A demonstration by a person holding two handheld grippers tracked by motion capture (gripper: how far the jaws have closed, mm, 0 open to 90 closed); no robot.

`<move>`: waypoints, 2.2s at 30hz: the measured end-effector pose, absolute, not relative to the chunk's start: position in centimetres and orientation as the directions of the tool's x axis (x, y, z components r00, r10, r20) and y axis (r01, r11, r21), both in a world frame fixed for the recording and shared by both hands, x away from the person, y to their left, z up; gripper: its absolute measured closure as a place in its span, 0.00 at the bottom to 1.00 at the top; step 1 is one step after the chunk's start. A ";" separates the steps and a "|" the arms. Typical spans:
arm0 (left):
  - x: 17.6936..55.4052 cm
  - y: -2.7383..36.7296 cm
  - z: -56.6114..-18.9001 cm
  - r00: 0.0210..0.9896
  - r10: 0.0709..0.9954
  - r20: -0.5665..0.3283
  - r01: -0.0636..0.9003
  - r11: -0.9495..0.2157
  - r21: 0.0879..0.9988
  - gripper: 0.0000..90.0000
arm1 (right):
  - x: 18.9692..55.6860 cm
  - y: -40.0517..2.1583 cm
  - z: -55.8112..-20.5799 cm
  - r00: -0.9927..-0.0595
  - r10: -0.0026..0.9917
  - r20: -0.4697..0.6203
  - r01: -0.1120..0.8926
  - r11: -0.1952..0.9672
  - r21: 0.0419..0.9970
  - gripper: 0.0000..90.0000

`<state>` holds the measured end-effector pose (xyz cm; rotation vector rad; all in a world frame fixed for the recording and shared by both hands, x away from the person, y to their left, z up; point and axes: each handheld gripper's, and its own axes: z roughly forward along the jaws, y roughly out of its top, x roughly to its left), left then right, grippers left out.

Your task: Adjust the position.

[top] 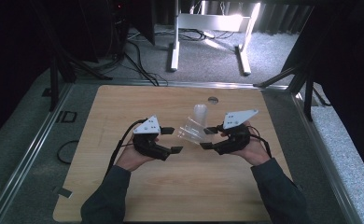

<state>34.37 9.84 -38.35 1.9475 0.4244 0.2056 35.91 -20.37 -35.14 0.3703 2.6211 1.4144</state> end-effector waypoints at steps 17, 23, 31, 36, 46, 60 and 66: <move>34.4 10.0 -38.1 0.927 0.369 -0.070 0.201 -0.331 0.922 0.25 | 35.8 -19.8 -35.5 -0.965 0.261 -0.004 0.125 0.477 0.870 0.46; 34.5 10.1 -38.1 0.935 0.341 -0.095 0.204 -0.301 0.931 0.26 | 35.8 -19.7 -35.5 -0.968 0.253 0.000 0.117 0.448 0.886 0.46; 34.6 10.2 -38.0 0.940 0.320 -0.122 0.213 -0.268 0.940 0.26 | 35.8 -19.6 -35.6 -0.970 0.244 0.007 0.113 0.423 0.899 0.46; 34.6 10.3 -37.9 0.943 0.302 -0.140 0.215 -0.232 0.949 0.26 | 35.8 -19.5 -35.6 -0.972 0.235 0.013 0.109 0.400 0.910 0.46; 34.8 10.0 -38.0 0.943 0.296 -0.151 0.211 -0.183 0.960 0.26 | 36.0 -19.3 -35.8 -0.974 0.227 0.026 0.111 0.368 0.923 0.46; 34.9 9.7 -37.8 0.946 0.276 -0.168 0.213 -0.143 0.967 0.26 | 35.9 -18.9 -36.1 -0.976 0.216 0.023 0.099 0.351 0.931 0.46; 34.9 9.6 -37.7 0.948 0.260 -0.181 0.215 -0.108 0.971 0.26 | 35.8 -18.9 -36.1 -0.978 0.208 0.018 0.090 0.339 0.936 0.46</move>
